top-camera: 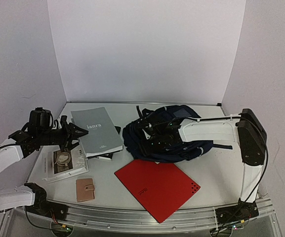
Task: Pack the student bag
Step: Pick up the book from the center of the board, then place the book in the student bag, then pick up the book from the center of the board.
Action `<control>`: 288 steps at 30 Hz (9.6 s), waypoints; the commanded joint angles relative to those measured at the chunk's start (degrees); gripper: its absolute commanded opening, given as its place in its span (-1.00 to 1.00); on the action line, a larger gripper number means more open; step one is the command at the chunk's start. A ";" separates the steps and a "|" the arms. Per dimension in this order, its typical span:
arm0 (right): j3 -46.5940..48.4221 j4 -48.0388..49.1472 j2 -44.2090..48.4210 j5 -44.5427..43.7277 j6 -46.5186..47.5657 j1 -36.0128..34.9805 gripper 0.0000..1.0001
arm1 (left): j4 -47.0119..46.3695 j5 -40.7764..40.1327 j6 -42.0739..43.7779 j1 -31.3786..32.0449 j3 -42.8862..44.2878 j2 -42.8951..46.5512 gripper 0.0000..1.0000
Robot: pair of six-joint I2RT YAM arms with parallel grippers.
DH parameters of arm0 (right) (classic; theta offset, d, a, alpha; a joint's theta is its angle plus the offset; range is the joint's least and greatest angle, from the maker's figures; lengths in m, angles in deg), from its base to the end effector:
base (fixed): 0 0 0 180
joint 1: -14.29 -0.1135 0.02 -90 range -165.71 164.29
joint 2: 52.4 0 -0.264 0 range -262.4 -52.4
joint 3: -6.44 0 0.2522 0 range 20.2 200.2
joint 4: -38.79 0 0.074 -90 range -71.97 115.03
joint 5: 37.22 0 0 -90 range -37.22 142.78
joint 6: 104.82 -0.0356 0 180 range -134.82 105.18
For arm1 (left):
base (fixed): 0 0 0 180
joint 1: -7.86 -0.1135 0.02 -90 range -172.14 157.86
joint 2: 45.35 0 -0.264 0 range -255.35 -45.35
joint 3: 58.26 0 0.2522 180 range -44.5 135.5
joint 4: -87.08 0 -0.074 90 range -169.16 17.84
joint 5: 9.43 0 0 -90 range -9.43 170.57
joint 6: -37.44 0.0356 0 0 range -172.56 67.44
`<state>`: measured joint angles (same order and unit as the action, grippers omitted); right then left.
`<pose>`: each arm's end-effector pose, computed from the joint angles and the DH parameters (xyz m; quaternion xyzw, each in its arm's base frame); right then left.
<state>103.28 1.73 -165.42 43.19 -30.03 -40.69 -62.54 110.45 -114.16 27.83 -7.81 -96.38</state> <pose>0.2520 0.3494 0.1988 -0.2969 0.8982 0.1157 0.3027 0.1782 -0.0836 0.2623 -0.1800 0.8310 -0.4808 0.2139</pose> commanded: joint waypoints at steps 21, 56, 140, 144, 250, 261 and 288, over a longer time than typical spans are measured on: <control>9.65 -3.45 13.60 -11.36 -15.65 -3.12 -1.00 | -5.58 6.79 1.41 2.58 3.58 -6.49 -0.46; 6.46 5.45 26.06 -1.33 -15.44 -3.12 -1.00 | -13.38 -2.68 -2.71 20.65 13.75 -29.15 -0.55; -0.85 11.62 22.12 -9.75 -24.33 -8.37 -1.00 | -22.48 -21.62 4.40 32.78 36.06 -54.73 -0.15; -1.81 10.34 22.87 -13.26 -24.60 -8.32 -1.00 | -21.97 -22.60 5.68 32.78 34.90 -53.03 -0.14; 17.56 20.51 -3.47 14.50 -18.93 -12.78 -1.00 | 25.23 -9.43 24.39 -15.49 12.62 15.77 1.00; 12.29 -0.61 13.96 19.77 -7.84 -8.47 -1.00 | 8.10 14.40 27.93 -15.39 8.84 8.83 0.99; 8.63 2.82 28.05 41.82 -12.11 -5.56 -1.00 | -15.29 32.43 27.40 2.49 2.49 -3.49 0.99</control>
<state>112.63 -3.20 -140.65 81.40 -39.74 -46.77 -71.10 138.90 -85.38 28.73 -4.99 -99.60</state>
